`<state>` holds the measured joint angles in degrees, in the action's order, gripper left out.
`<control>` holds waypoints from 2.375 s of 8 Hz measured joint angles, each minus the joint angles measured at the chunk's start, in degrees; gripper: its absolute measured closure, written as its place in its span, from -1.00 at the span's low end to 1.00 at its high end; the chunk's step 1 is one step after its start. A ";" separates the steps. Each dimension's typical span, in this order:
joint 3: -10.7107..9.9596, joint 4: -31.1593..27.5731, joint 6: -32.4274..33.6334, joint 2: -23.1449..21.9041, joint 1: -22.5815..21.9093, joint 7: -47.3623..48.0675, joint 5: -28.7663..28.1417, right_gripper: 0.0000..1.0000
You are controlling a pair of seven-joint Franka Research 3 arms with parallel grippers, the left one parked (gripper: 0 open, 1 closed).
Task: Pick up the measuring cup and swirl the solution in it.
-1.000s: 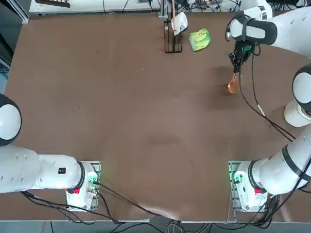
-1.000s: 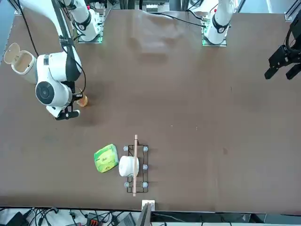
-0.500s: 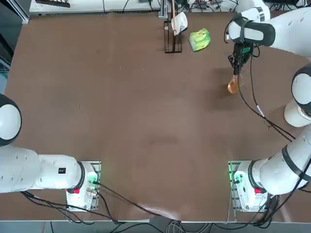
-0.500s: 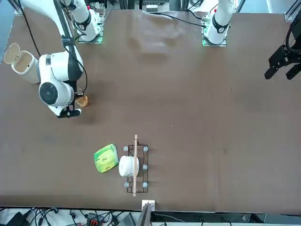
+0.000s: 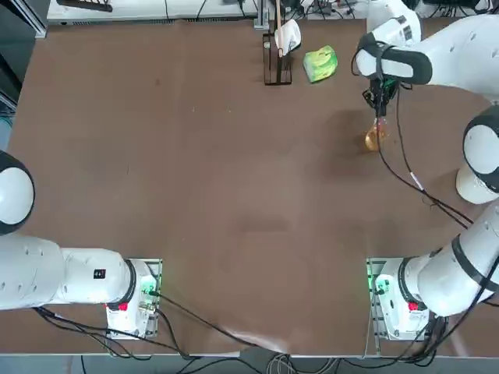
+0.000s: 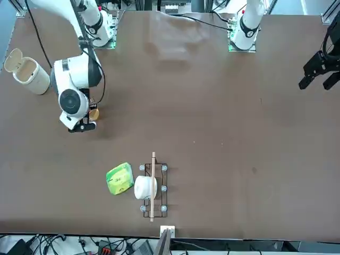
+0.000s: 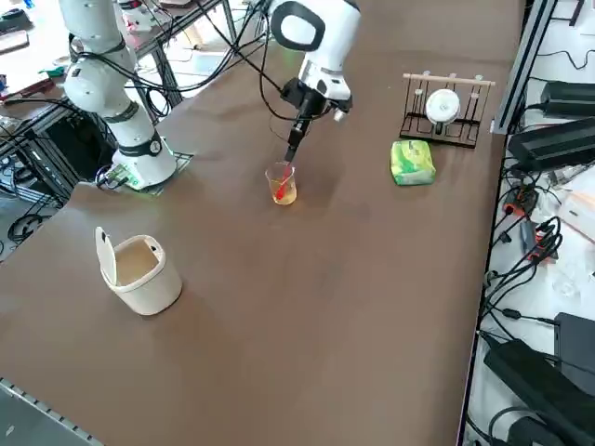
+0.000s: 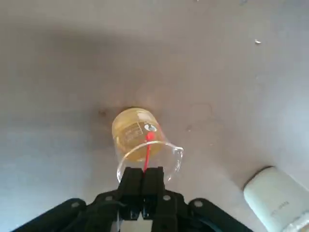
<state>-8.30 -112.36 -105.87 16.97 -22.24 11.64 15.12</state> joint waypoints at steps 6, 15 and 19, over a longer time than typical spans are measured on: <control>0.05 -1.52 0.98 0.68 -2.82 6.50 4.69 0.88; 0.07 2.32 0.59 1.20 -3.66 7.11 4.30 -1.00; -0.66 11.32 6.87 -0.61 -1.75 1.09 -2.66 -1.00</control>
<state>-8.97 -101.04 -99.01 16.36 -23.98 12.73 12.46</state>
